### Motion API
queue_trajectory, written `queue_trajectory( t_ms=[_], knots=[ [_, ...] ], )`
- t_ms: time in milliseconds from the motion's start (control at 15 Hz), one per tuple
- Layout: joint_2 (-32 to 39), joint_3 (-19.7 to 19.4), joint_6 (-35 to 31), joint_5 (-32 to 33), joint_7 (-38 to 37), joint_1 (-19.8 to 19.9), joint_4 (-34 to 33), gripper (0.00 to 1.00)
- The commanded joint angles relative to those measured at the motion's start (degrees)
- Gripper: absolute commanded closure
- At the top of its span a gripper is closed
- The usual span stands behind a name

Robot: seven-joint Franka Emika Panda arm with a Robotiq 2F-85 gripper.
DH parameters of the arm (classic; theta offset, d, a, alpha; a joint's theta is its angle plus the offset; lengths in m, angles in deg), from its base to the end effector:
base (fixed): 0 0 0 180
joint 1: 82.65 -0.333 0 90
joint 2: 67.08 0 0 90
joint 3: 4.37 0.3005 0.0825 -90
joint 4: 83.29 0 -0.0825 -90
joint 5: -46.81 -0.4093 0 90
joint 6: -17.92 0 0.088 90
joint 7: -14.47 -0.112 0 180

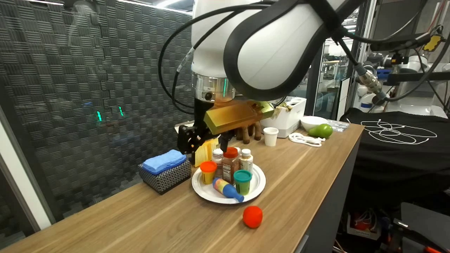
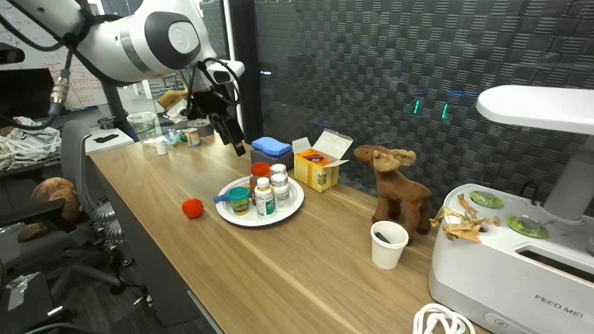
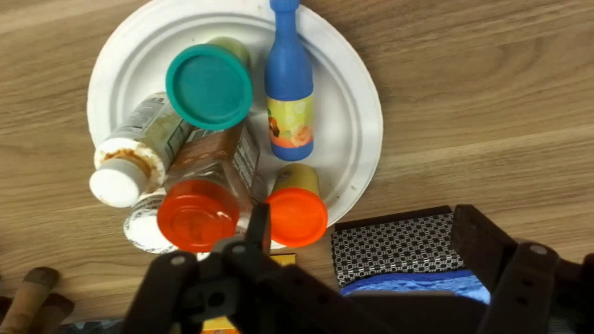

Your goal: Put all the bottles and the orange plushie on the white plate

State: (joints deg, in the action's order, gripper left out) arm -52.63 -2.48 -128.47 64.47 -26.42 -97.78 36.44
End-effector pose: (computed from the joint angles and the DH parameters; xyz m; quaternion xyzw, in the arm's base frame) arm 0.5874 0.1831 0.2862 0.9860 -0.0887 0.1379 0.0312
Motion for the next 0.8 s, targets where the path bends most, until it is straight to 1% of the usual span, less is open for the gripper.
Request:
queue_trajectory(
  t_ms=[0, 200, 333, 467, 533, 733],
  knots=[
    [-3.3, 0.5, 6.0, 3.7, -3.1, -3.2, 0.6, 0.00],
    [-5.1, 1.9, 10.4, 5.4, -8.6, -4.7, 3.1, 0.00],
    [-6.1, 3.2, 11.4, 5.2, -12.3, -5.0, 5.4, 0.00],
    [-6.1, 4.0, 9.8, 5.3, -14.9, -4.5, 7.9, 0.00],
    [-5.9, 4.1, 7.8, 5.4, -15.3, -4.0, 9.4, 0.00],
    [-4.8, 3.2, 3.6, 7.3, -17.9, -3.2, 12.8, 0.00]
  ],
)
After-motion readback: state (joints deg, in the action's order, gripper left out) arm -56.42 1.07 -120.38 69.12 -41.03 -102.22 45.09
